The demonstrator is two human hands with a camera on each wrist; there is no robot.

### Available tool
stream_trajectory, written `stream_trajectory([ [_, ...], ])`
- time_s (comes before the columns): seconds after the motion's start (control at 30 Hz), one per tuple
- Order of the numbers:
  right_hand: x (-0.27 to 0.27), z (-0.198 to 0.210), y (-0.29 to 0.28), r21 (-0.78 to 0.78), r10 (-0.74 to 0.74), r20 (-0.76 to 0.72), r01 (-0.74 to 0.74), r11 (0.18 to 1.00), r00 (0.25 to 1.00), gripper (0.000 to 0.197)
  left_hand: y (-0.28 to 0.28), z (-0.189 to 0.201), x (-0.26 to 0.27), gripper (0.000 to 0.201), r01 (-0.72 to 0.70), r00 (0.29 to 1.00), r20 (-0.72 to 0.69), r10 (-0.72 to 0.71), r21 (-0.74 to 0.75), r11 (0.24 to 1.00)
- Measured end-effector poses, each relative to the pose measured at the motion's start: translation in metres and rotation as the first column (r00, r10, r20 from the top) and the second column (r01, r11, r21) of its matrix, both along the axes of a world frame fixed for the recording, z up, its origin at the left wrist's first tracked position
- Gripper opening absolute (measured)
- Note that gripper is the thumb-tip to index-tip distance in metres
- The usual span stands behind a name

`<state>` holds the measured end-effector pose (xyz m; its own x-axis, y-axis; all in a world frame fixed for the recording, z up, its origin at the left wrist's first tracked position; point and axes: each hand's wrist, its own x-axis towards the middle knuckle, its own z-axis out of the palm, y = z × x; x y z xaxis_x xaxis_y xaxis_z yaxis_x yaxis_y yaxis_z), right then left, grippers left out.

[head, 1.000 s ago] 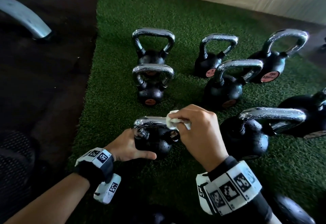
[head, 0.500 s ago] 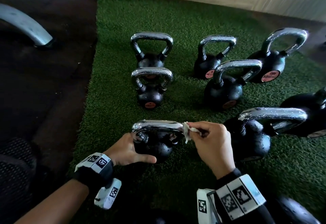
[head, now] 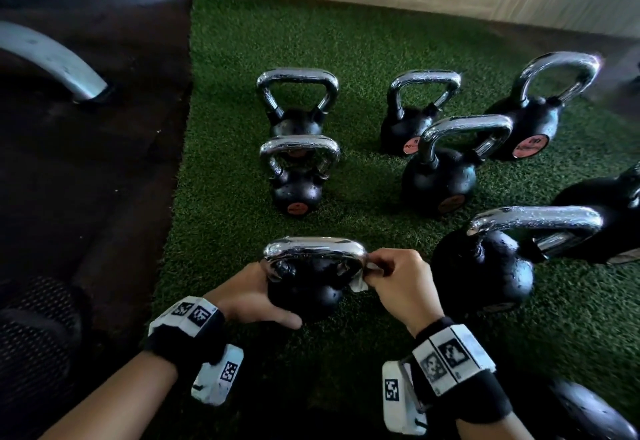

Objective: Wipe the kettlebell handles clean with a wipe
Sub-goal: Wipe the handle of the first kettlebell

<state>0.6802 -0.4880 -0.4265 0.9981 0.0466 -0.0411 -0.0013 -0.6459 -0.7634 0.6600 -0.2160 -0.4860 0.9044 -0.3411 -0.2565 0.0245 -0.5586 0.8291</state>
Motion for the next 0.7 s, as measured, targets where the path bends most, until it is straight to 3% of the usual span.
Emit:
stream_trajectory([
  [0.07,0.002,0.015,-0.007,-0.041,-0.014,0.061,0.016,0.999,0.998,0.029,0.010,0.014,0.002,0.071,0.086,0.996,0.003,-0.087,0.109,0.990],
  [0.13,0.002,0.035,-0.014,0.003,-0.063,0.147,0.064,0.998,0.987,0.031,0.022,0.034,0.006,0.068,0.028,0.997,0.068,-0.035,0.103,0.994],
  [0.23,0.001,0.063,-0.015,0.136,-0.002,0.214,-0.028,0.990,0.977,0.031,0.028,0.075,0.006,0.047,-0.296,0.924,0.202,0.326,-0.164,0.941],
  [0.3,-0.002,0.082,-0.006,0.183,0.106,0.252,-0.155,0.971,0.962,0.031,0.023,0.103,0.004,0.033,-0.318,0.871,0.241,0.428,-0.386,0.866],
  [0.37,-0.006,0.096,0.007,0.205,0.198,0.292,-0.264,0.942,0.936,0.030,0.008,0.131,-0.002,0.032,-0.242,0.901,0.193,0.387,-0.517,0.821],
  [0.47,-0.011,0.106,0.025,0.297,0.226,0.326,-0.326,0.897,0.918,0.027,-0.015,0.151,-0.008,0.042,-0.207,0.964,0.014,0.265,-0.587,0.783],
  [0.57,-0.013,0.108,0.037,0.354,0.177,0.349,-0.304,0.884,0.920,0.026,-0.028,0.155,-0.010,0.039,-0.198,0.979,-0.086,0.184,-0.608,0.769],
  [0.7,-0.013,0.105,0.046,0.221,0.066,0.440,-0.179,0.959,0.895,0.027,-0.028,0.146,-0.013,0.037,-0.184,0.981,-0.079,0.177,-0.665,0.724],
])
